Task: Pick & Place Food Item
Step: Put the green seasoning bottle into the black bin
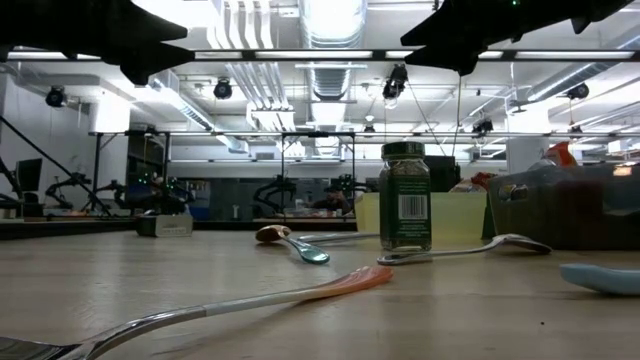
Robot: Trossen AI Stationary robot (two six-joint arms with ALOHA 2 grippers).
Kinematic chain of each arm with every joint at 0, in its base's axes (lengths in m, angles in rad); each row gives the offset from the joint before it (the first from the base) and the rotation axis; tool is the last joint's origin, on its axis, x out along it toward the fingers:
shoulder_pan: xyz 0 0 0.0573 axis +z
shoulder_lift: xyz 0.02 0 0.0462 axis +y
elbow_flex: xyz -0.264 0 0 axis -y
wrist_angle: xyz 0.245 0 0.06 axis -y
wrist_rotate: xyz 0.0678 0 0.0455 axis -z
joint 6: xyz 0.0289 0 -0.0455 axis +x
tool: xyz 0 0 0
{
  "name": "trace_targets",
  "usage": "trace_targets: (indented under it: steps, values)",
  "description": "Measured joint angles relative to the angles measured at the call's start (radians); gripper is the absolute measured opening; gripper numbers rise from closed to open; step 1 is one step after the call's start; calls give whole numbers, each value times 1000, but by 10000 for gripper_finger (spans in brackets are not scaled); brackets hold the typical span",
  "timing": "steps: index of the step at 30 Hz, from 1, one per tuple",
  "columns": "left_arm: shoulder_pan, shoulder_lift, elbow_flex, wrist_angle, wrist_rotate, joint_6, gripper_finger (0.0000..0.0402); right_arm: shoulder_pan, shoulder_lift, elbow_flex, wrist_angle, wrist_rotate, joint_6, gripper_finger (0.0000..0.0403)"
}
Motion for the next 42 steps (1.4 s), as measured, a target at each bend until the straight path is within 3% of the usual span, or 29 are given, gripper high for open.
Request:
trace_targets:
  steps: [27,42]
  values:
    - [0,0,0,0,0,1,290,0,0,0,0,-2,4,292]
    - [0,0,0,0,0,4,290,25,11,0,-82,-287,4,292]
